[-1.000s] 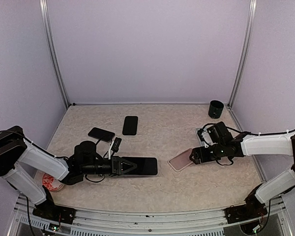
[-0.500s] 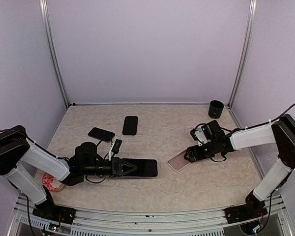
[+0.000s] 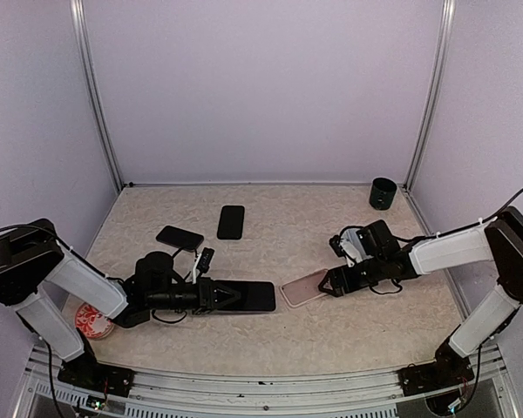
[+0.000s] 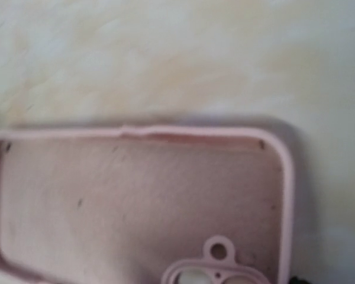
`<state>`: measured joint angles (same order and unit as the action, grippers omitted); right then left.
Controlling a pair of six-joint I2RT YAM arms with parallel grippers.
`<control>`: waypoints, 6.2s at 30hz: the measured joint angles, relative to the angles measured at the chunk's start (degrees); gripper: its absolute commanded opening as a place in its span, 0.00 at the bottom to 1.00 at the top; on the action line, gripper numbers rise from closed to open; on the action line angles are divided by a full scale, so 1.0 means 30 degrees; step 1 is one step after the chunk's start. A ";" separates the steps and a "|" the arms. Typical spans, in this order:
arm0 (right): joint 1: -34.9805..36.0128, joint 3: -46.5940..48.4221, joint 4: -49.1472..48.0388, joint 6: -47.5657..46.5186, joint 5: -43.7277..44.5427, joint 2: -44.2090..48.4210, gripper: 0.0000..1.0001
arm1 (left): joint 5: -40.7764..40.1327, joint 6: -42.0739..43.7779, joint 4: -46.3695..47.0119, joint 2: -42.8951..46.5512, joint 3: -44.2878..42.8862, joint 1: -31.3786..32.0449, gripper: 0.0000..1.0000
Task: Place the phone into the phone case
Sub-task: Move the phone case to the center of the board, then install the phone into the phone case, then pick up the phone with the phone case from the center of the board.
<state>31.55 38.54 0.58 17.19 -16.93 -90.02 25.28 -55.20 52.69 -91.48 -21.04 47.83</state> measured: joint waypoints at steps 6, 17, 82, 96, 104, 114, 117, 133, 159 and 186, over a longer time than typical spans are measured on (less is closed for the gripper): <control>0.1807 -0.0262 -0.0211 0.0372 -0.0255 0.0270 0.79 | -0.0058 -0.0627 0.0160 -0.0554 -0.0029 -0.0386 0.00; 0.3468 -0.0262 -0.0729 0.1552 0.0146 0.0335 0.83 | -0.0117 -0.1166 -0.0466 -0.0670 -0.1348 -0.0459 0.00; 0.1005 -0.1668 -0.4546 0.4962 -0.2331 0.0976 1.00 | -0.1202 -0.6747 -0.3424 -0.7650 -0.9136 0.1326 0.00; 0.1195 -0.2076 -0.6098 0.5654 -0.3111 0.0299 1.00 | -0.1450 -0.7308 -0.3016 -0.8269 -0.9398 0.1333 0.00; 0.1676 -0.2171 -0.6747 0.5799 -0.3249 -0.0539 1.00 | -0.1428 -0.7497 -0.2412 -0.8714 -0.9435 0.1348 0.00; 0.1705 -0.2302 -0.7752 0.6120 -0.3206 -0.0896 1.00 | -0.1282 -0.7759 -0.1872 -0.9340 -0.9887 0.1377 0.00; 0.1734 -0.2302 -0.7992 0.6156 -0.3184 -0.1005 1.00 | -0.1224 -0.7817 -0.1851 -0.9544 -1.0112 0.1377 0.00; 0.1996 -0.2302 -0.8641 0.6360 -0.2769 -0.1282 1.00 | -0.1202 -0.8582 -0.0612 -1.0360 -1.0360 0.1370 0.00; 0.2463 -0.2149 -0.7832 0.6113 -0.2586 -0.0969 1.00 | -0.1421 -0.9799 0.3169 -1.1322 -0.8947 0.1377 0.00; 0.0583 -0.3534 -0.8233 0.6732 -0.6237 0.1166 1.00 | -0.0729 -0.7985 0.3402 -0.9194 -0.7723 0.1923 0.00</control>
<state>33.30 27.94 -24.12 37.39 -35.64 -86.52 23.09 -79.15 62.89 -119.07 -44.21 53.60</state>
